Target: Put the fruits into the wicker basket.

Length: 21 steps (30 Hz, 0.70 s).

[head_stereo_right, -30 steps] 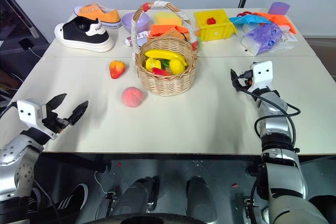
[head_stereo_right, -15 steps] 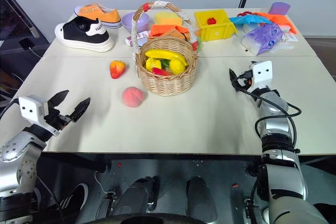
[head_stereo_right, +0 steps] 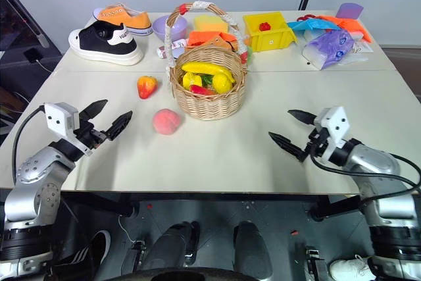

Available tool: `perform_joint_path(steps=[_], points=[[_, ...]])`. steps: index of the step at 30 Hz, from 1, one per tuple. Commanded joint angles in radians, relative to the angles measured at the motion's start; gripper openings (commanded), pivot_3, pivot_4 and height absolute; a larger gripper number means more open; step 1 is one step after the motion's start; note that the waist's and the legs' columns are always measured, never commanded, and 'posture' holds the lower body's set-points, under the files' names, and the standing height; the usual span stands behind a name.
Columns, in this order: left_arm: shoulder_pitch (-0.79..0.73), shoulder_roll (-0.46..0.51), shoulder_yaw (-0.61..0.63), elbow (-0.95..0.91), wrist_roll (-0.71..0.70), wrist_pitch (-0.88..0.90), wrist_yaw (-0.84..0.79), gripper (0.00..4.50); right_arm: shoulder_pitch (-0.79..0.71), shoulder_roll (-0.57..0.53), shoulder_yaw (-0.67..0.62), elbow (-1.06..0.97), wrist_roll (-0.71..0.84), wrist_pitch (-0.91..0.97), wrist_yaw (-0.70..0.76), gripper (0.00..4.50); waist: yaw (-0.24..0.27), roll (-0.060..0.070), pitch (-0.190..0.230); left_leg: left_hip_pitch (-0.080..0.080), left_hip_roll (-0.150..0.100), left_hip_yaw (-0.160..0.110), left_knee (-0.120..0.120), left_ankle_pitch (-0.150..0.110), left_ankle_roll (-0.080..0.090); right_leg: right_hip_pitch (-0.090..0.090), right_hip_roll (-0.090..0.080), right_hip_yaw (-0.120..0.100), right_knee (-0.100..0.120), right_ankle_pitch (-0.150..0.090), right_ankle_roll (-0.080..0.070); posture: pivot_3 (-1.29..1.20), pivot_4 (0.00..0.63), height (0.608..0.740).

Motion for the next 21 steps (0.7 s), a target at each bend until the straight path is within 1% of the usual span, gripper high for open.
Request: perform_joint_path(steps=[1, 4, 7, 9, 13, 14, 16, 17, 19, 21], points=[[-0.009, 0.017, 0.029, 0.018, -0.004, -0.047, -0.026, 4.35, 0.029, -0.012, -0.094, -0.016, 0.007, -0.020, -0.024, 4.44, 0.004, 0.000, 0.000, 0.000, 0.000, 0.000, 0.000, 0.000, 0.000, 0.000, 0.000, 0.000, 0.000, 0.000, 0.000, 0.00, 0.150, 0.740], [-0.006, 0.016, 0.023, 0.031, -0.003, -0.037, -0.023, 4.35, 0.053, -0.003, -0.104, -0.027, 0.001, -0.022, -0.021, 4.44, 0.005, 0.000, 0.000, 0.000, 0.000, 0.000, 0.000, 0.000, 0.000, 0.000, 0.000, 0.000, -0.001, 0.000, 0.000, 0.00, 0.150, 0.740], [0.009, 0.039, -0.002, 0.012, 0.004, 0.058, 0.001, 4.35, 0.028, 0.006, -0.093, -0.019, -0.011, -0.032, -0.039, 4.44, 0.003, 0.000, 0.000, -0.001, 0.000, 0.000, 0.000, 0.000, 0.000, 0.000, 0.000, 0.000, -0.001, 0.000, 0.000, 0.00, 0.150, 0.740], [0.027, 0.046, -0.030, -0.036, 0.008, 0.091, -0.002, 4.35, 0.018, 0.011, -0.081, -0.032, -0.011, -0.029, -0.043, 4.44, 0.000, 0.000, 0.000, 0.000, 0.000, 0.000, 0.000, 0.000, 0.000, 0.000, 0.000, 0.000, -0.001, 0.000, 0.000, 0.00, 0.150, 0.740], [-0.031, 0.015, -0.094, -0.103, 0.029, 0.179, 0.081, 4.35, 0.030, -0.009, -0.036, -0.101, 0.008, -0.004, 0.007, 4.44, 0.009, 0.000, 0.000, -0.001, 0.000, -0.001, 0.000, 0.000, 0.000, 0.000, 0.000, -0.001, -0.001, 0.000, 0.000, 0.00, 0.150, 0.740], [-0.045, 0.010, -0.112, -0.117, 0.046, 0.179, 0.094, 4.35, 0.035, -0.022, -0.028, -0.122, 0.019, 0.014, 0.026, 4.44, 0.013, 0.000, 0.000, -0.001, 0.000, -0.001, 0.001, 0.000, 0.000, 0.000, 0.000, -0.001, -0.001, 0.000, 0.000, 0.00, 0.150, 0.740], [-0.082, -0.017, -0.121, -0.154, -0.011, 0.247, 0.112, 4.35, 0.038, -0.073, -0.001, -0.175, 0.028, 0.066, 0.070, 4.44, 0.019, 0.000, 0.000, -0.002, -0.001, -0.001, 0.001, 0.000, 0.000, 0.000, 0.000, -0.001, -0.001, 0.002, 0.003, 0.00, 0.150, 0.740], [-0.097, -0.028, -0.131, -0.161, -0.023, 0.266, 0.115, 4.35, 0.031, -0.117, 0.034, -0.200, -0.001, 0.095, 0.091, 4.44, 0.021, 0.000, 0.000, -0.002, -0.001, -0.001, 0.002, 0.000, 0.000, 0.000, 0.000, -0.001, -0.002, 0.002, 0.003, 0.00, 0.150, 0.740], [-0.115, -0.032, -0.157, -0.148, 0.006, 0.285, 0.130, 4.35, 0.009, -0.180, 0.093, -0.243, -0.030, 0.158, 0.107, 4.44, 0.022, 0.000, 0.000, -0.002, -0.001, 0.000, 0.002, 0.000, 0.000, 0.000, -0.001, -0.001, -0.002, 0.002, 0.003, 0.00, 0.150, 0.740], [-0.135, -0.040, -0.186, -0.137, 0.032, 0.290, 0.138, 4.35, -0.029, -0.204, 0.125, -0.272, -0.012, 0.202, 0.115, 4.44, 0.020, 0.000, 0.000, -0.002, 0.000, 0.000, 0.001, 0.000, 0.000, 0.000, 0.000, -0.001, -0.002, 0.002, 0.003, 0.00, 0.150, 0.740]])
